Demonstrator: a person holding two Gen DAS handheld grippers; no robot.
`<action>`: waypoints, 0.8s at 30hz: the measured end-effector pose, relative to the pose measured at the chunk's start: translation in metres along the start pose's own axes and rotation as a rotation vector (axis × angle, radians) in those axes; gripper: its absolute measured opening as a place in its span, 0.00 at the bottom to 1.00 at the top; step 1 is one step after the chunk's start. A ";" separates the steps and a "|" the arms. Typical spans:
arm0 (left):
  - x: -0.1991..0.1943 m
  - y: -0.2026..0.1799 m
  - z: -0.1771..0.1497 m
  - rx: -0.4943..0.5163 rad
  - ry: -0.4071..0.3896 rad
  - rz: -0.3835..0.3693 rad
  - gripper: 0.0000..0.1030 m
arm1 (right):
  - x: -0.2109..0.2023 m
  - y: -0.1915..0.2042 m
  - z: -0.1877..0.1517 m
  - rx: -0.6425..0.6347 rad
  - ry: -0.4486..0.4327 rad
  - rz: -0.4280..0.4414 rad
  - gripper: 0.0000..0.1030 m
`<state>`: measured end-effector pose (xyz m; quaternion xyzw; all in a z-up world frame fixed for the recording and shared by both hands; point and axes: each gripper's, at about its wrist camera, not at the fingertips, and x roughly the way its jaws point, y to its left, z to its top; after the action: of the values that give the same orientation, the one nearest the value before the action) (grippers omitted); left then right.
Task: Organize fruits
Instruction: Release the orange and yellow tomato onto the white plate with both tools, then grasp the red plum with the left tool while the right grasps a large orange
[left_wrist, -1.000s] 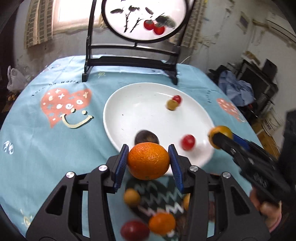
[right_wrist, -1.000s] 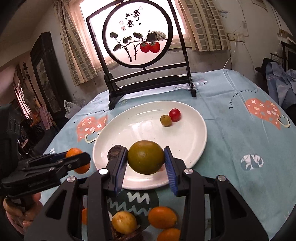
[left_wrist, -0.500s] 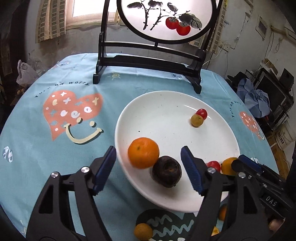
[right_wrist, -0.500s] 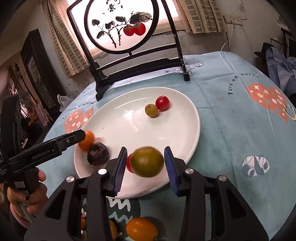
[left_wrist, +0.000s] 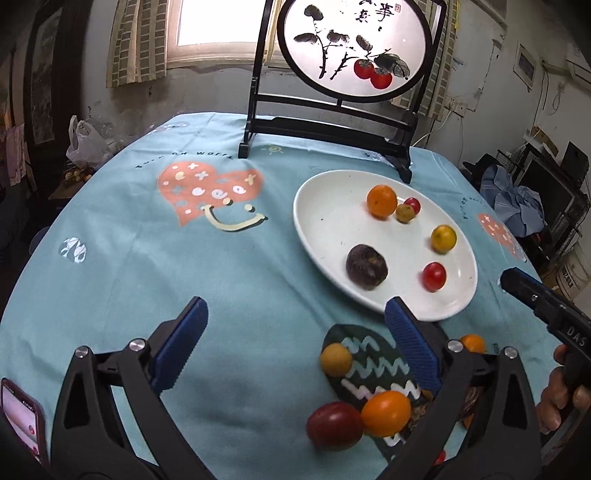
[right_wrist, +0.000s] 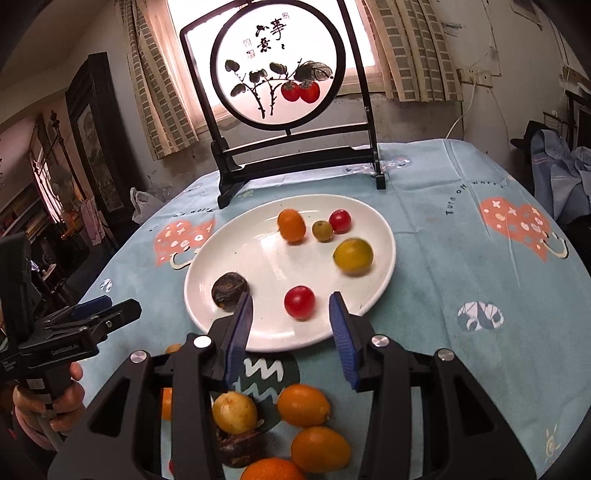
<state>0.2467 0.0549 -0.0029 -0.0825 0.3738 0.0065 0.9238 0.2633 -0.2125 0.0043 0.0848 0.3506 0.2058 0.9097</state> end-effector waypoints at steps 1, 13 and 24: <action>-0.001 0.002 -0.003 0.009 0.002 0.017 0.96 | -0.003 -0.001 -0.005 0.019 0.009 0.024 0.42; -0.020 0.006 -0.033 0.063 0.011 0.034 0.97 | -0.037 -0.008 -0.067 0.134 0.101 0.112 0.42; -0.021 0.018 -0.047 0.065 0.024 0.065 0.97 | -0.032 0.006 -0.083 0.053 0.172 0.034 0.44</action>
<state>0.1975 0.0662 -0.0245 -0.0402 0.3872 0.0236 0.9208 0.1840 -0.2201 -0.0358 0.0966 0.4310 0.2184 0.8701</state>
